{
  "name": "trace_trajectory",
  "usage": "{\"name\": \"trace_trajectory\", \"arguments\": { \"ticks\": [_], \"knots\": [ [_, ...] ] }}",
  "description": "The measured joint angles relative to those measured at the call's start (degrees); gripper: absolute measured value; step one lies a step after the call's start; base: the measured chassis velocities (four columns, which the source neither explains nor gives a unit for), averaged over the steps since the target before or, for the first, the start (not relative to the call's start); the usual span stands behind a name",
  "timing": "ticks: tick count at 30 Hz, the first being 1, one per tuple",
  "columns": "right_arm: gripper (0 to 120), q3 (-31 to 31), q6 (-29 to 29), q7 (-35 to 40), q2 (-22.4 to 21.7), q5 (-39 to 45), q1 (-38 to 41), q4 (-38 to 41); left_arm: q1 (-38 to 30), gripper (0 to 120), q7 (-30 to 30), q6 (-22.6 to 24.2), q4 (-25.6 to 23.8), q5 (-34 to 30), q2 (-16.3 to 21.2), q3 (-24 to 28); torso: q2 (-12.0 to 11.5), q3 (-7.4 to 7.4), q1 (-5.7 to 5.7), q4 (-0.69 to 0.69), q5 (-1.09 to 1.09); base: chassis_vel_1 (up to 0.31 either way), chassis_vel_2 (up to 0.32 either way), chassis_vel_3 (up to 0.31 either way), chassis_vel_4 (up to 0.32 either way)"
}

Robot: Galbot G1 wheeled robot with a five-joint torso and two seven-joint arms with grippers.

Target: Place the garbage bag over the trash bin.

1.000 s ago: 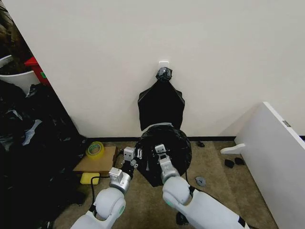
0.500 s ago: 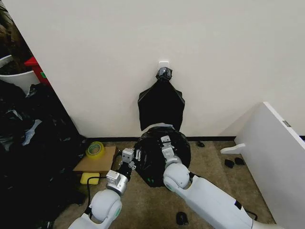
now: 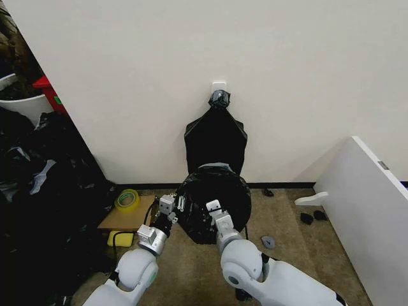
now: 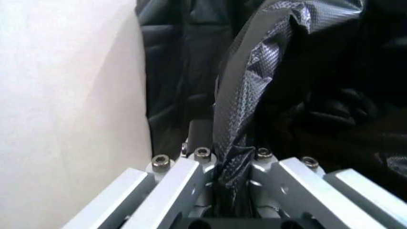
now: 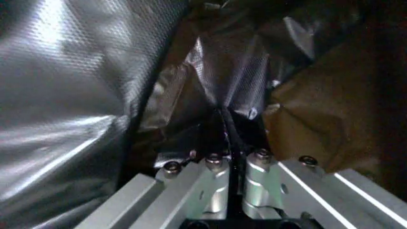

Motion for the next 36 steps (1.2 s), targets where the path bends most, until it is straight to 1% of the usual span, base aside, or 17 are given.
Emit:
{"name": "trace_trajectory", "arguments": {
  "ticks": [3,5,7,13,14,15,17,18,20,22,23,27,28,29,30,33,36],
  "knots": [
    [0,-0.1,-0.7,0.2,1.1,-1.9,1.7,-4.3,1.0,1,1.0,-0.7,-1.1,0.6,0.1,0.1,0.0,0.0,0.0,0.02,0.01,0.0,0.0,0.0,0.0],
    [0,-0.1,-0.7,0.2,1.2,-2.2,1.9,-4.8,1.2,1,1.1,-0.8,-1.4,0.6,0.1,0.1,0.0,0.0,0.0,0.01,0.01,0.0,0.0,0.0,0.0],
    [0,-0.1,0.5,-0.7,2.2,-5.3,3.4,-8.9,2.1,1,1.1,-0.8,-2.6,1.3,0.1,0.1,0.0,0.0,0.01,0.02,0.01,0.0,0.0,0.0,0.0],
    [0,0.7,2.3,-1.8,3.1,-8.2,4.5,-12.5,2.5,1,1.1,-0.7,-3.5,1.8,0.0,0.2,0.0,0.0,0.01,0.01,0.01,0.0,0.0,0.0,0.0],
    [0,0.7,2.3,-1.8,3.1,-8.2,4.5,-12.5,2.5,1,1.1,-0.7,-3.5,1.8,0.0,0.2,0.0,0.0,0.01,0.01,0.01,0.0,0.0,0.0,0.0],
    [0,1.0,3.7,-2.4,3.1,-9.2,4.4,-12.7,2.5,1,1.1,-0.7,-3.5,1.8,0.0,0.1,0.0,0.0,0.01,0.01,0.0,0.0,0.0,0.0,0.0],
    [0,1.5,7.9,-4.8,2.7,-12.3,3.8,-12.3,2.4,1,1.1,-0.7,-3.5,1.9,0.1,0.0,0.0,0.0,0.01,0.01,0.01,0.0,0.0,0.0,0.0],
    [0,1.5,7.9,-4.8,2.7,-12.3,3.8,-12.3,2.4,1,1.1,-0.7,-3.5,1.9,0.1,0.0,0.0,0.0,0.01,0.01,0.01,0.0,0.0,0.0,0.0],
    [0,1.9,10.2,-6.3,1.8,-13.4,3.1,-9.8,2.3,1,1.1,-0.9,-3.1,2.2,0.2,-0.2,0.0,0.0,0.01,0.0,0.0,0.0,0.0,0.0,0.0],
    [0,1.9,10.5,-6.5,1.0,-12.7,2.4,-7.5,2.3,1,1.2,-1.1,-2.9,2.3,0.3,-0.2,0.0,0.0,0.01,0.01,0.0,0.0,0.0,0.0,0.0],
    [0,1.9,10.0,-6.5,0.4,-11.6,1.7,-6.1,2.3,1,1.3,-1.3,-2.7,2.5,0.3,-0.3,0.0,0.0,0.01,0.01,0.0,0.0,0.0,0.0,0.0],
    [0,1.8,8.1,-5.6,0.0,-9.5,1.0,-4.7,2.2,1,1.5,-1.5,-2.6,2.7,0.3,-0.3,0.0,0.0,0.0,0.0,0.0,0.0,0.0,0.0,0.0],
    [0,1.7,3.0,-2.2,0.1,-3.9,0.3,-3.2,2.1,1,1.8,-1.7,-2.6,2.8,0.4,-0.3,0.0,0.0,0.0,0.0,0.0,0.0,0.0,0.0,0.0],
    [0,1.8,2.0,-1.5,0.2,-2.9,0.2,-3.0,2.1,1,1.8,-1.7,-2.6,2.8,0.4,-0.3,0.0,0.0,0.0,0.0,0.0,0.0,0.0,0.0,0.0],
    [0,1.8,-1.0,0.7,0.7,0.4,0.2,-2.9,2.0,1,2.0,-1.8,-2.7,2.9,0.5,-0.3,0.0,0.0,0.0,0.0,0.0,0.0,0.0,0.0,0.0],
    [0,1.8,-2.9,1.8,1.4,1.5,0.6,-3.8,2.0,1,2.3,-2.0,-3.1,3.1,0.4,-0.3,0.0,0.0,0.0,0.01,0.01,0.0,0.0,0.0,0.0],
    [0,1.5,-4.0,2.8,2.4,0.5,2.2,-7.0,2.5,1,2.6,-2.2,-3.7,3.6,0.3,-0.4,0.0,0.0,0.0,0.01,0.01,0.0,0.0,0.0,0.0]
  ]
}}
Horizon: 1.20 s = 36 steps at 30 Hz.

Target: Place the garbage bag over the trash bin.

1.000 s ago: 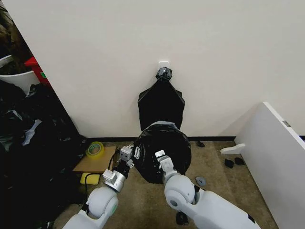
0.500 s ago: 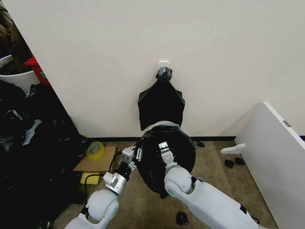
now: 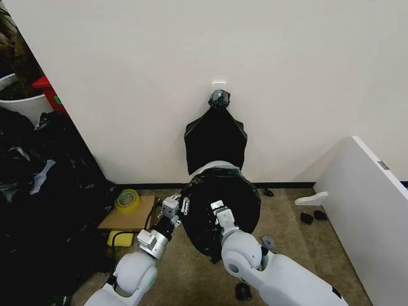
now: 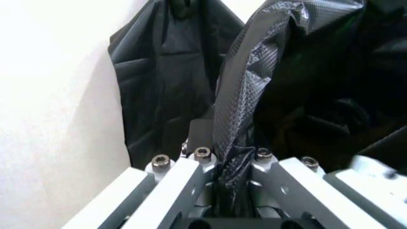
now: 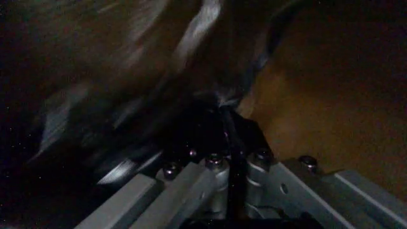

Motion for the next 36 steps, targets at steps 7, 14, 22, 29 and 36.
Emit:
{"name": "trace_trajectory", "arguments": {
  "ticks": [7,14,22,29,36],
  "knots": [
    [0,0.4,3.9,-1.7,0.8,-6.4,1.7,-3.9,0.9,1,0.0,-0.1,-0.8,0.5,0.1,-0.7,0.0,0.0,0.0,0.0,0.0,0.0,0.0,0.0,0.0],
    [0,0.2,10.2,-4.8,0.0,-15.8,-0.2,-3.5,0.6,1,-0.7,0.2,-0.4,-0.5,0.2,-1.2,0.0,0.0,0.0,-0.01,0.0,0.0,0.0,0.0,0.0],
    [0,-0.1,18.8,-8.3,-0.5,-27.0,-2.1,-4.5,0.3,1,-2.8,3.2,-0.1,-1.2,-0.2,-0.7,0.0,0.0,-0.01,0.0,0.0,0.0,0.0,0.0,0.0],
    [0,0.3,18.7,-8.2,0.8,-22.9,-0.5,-7.2,0.4,1,-3.1,4.0,-0.6,-1.4,0.0,-0.8,0.0,0.0,-0.01,0.0,0.0,0.0,0.0,0.0,0.0],
    [0,1.1,14.2,-5.2,3.0,-11.6,1.5,-7.9,0.8,1,-3.1,4.2,-1.1,-1.5,-0.2,-0.6,0.0,0.0,0.0,0.01,0.0,0.0,0.0,0.0,0.0]
  ]
}}
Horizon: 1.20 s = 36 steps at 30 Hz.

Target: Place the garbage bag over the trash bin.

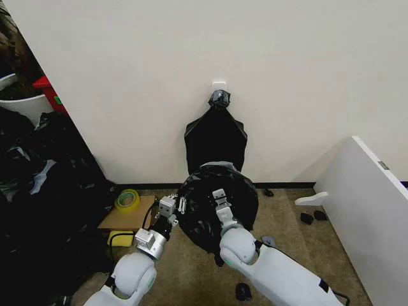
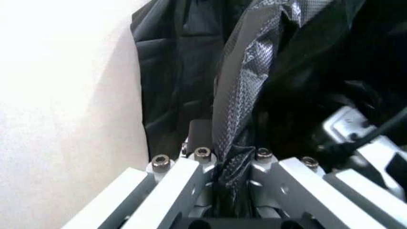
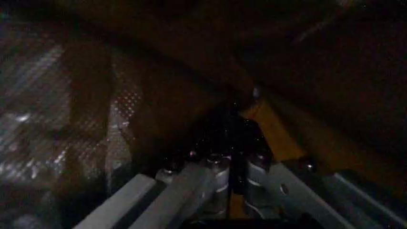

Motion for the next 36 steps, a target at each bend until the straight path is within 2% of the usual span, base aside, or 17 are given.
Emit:
{"name": "trace_trajectory", "arguments": {
  "ticks": [4,9,13,15,22,26,32,36],
  "knots": [
    [0,0.0,-1.3,0.8,-0.1,3.6,0.1,2.2,0.0,1,0.0,0.0,0.2,0.2,-0.1,-0.1,0.0,0.0,0.0,-0.01,0.0,0.0,0.0,0.0,0.0],
    [0,-1.7,-2.2,0.9,-1.8,5.0,-2.6,9.8,-0.3,1,0.0,0.2,1.2,0.3,0.0,-0.5,0.0,0.0,0.0,0.0,0.0,0.0,0.0,0.0,0.0],
    [0,-3.1,-1.4,-0.3,-3.3,4.1,-5.1,14.4,-0.5,1,-0.3,0.8,1.8,0.3,0.0,-0.6,0.0,0.0,0.0,-0.01,0.0,0.0,0.0,0.0,0.0],
    [0,-3.5,1.3,-2.3,-4.3,-0.8,-7.1,15.5,-0.7,1,-0.7,1.3,2.3,0.0,-0.1,-0.6,0.0,-0.01,0.0,-0.01,0.0,0.0,0.0,0.0,0.0],
    [0,-0.8,8.2,-4.1,-5.3,-8.8,-10.0,14.0,-1.0,1,-1.8,3.2,2.0,-2.2,-0.2,-0.7,0.0,0.0,0.0,-0.01,0.0,0.0,0.0,0.0,0.0],
    [0,0.8,9.7,-4.7,-5.2,-11.4,-9.9,11.9,-0.9,1,-2.1,3.9,1.4,-3.0,-0.2,-0.6,0.0,0.0,0.0,-0.02,0.0,0.0,0.0,0.0,0.0],
    [0,1.9,9.2,-4.5,-3.7,-10.6,-7.3,7.3,-0.2,1,-2.1,4.0,0.4,-2.8,-0.3,-0.1,0.0,0.0,0.01,-0.01,0.0,0.0,0.0,0.0,0.0],
    [0,2.1,4.9,-2.2,-1.7,-5.8,-3.6,3.2,0.6,1,-1.9,4.0,-1.1,-2.0,-0.1,-0.1,0.0,0.0,0.01,0.0,0.01,0.0,0.0,0.0,0.0]
  ]
}}
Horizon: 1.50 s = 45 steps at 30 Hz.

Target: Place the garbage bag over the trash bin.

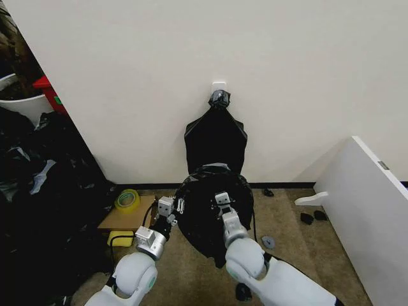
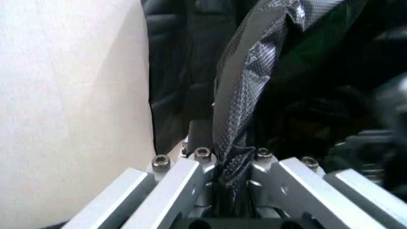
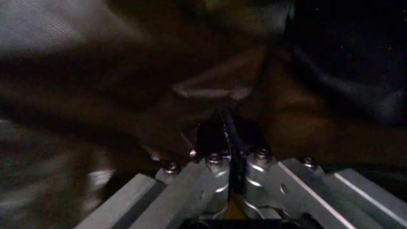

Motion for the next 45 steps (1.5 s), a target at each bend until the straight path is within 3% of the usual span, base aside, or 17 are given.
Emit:
{"name": "trace_trajectory", "arguments": {
  "ticks": [11,23,31,35,43,45],
  "knots": [
    [0,1.1,-2.4,0.8,1.4,0.6,3.6,-3.5,1.2,1,0.3,-0.1,-0.8,1.4,0.1,-0.4,0.0,0.0,0.0,0.0,0.0,0.0,0.0,0.0,0.0],
    [0,-2.7,1.3,-2.6,-1.0,0.0,-1.9,5.0,0.7,1,0.2,-0.2,0.2,1.1,-0.1,-0.5,0.0,0.0,0.0,-0.01,0.0,0.0,0.0,0.0,0.0],
    [0,-3.4,-5.8,2.2,2.6,5.8,2.4,-0.9,1.3,1,1.9,-2.0,-1.0,1.3,0.1,-0.2,0.0,0.0,0.0,0.0,-0.01,0.0,0.0,0.0,0.0],
    [0,-3.1,-6.4,2.9,3.1,6.0,3.8,-2.4,1.4,1,2.1,-2.3,-1.2,1.3,0.1,-0.5,0.0,0.0,0.0,0.0,-0.01,0.0,0.0,0.0,0.0],
    [0,-4.5,-5.1,2.1,1.9,4.3,2.1,0.6,0.7,1,1.5,-2.3,-0.5,0.4,0.2,-0.9,0.0,0.0,0.0,-0.01,-0.01,0.0,0.0,0.0,0.0],
    [0,-5.9,-7.4,3.1,1.9,7.8,1.3,2.6,0.5,1,1.8,-2.4,-0.5,0.2,0.1,-0.6,0.0,0.0,0.0,-0.01,-0.01,0.0,0.0,0.0,0.0]
  ]
}}
